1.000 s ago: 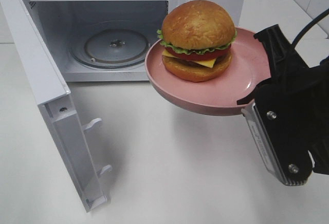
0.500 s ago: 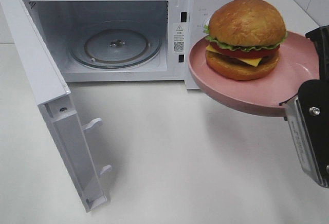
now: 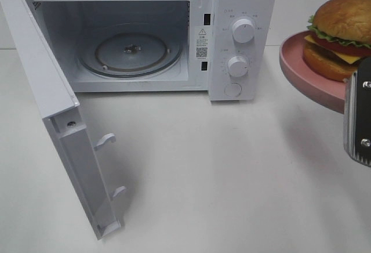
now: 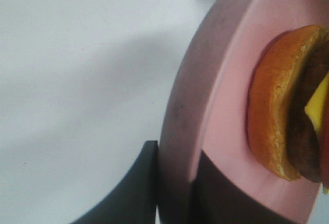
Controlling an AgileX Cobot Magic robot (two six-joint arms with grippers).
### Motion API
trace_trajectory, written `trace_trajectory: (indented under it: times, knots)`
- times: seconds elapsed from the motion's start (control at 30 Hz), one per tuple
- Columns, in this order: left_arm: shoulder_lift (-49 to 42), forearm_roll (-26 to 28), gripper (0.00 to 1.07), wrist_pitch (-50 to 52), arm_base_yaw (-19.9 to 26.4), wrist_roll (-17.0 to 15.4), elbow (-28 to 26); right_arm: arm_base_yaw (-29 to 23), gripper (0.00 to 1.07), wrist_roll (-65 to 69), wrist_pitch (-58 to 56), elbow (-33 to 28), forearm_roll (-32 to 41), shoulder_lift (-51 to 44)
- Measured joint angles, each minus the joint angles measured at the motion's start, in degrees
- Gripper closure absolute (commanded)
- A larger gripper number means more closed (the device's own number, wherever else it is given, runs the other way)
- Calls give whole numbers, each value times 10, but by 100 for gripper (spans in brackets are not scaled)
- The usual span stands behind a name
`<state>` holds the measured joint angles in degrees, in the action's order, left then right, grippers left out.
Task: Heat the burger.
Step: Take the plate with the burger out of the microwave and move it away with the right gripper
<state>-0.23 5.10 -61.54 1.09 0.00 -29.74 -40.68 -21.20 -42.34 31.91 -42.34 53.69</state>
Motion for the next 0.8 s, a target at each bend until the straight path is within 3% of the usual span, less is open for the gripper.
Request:
trace_trajectory:
  times: [0.43, 0.8]
  knots:
    - [0, 0, 9, 0, 0, 0, 0, 0, 107, 205, -90, 0, -44, 2]
    - [0, 0, 9, 0, 0, 0, 0, 0, 107, 429, -147, 0, -64, 92]
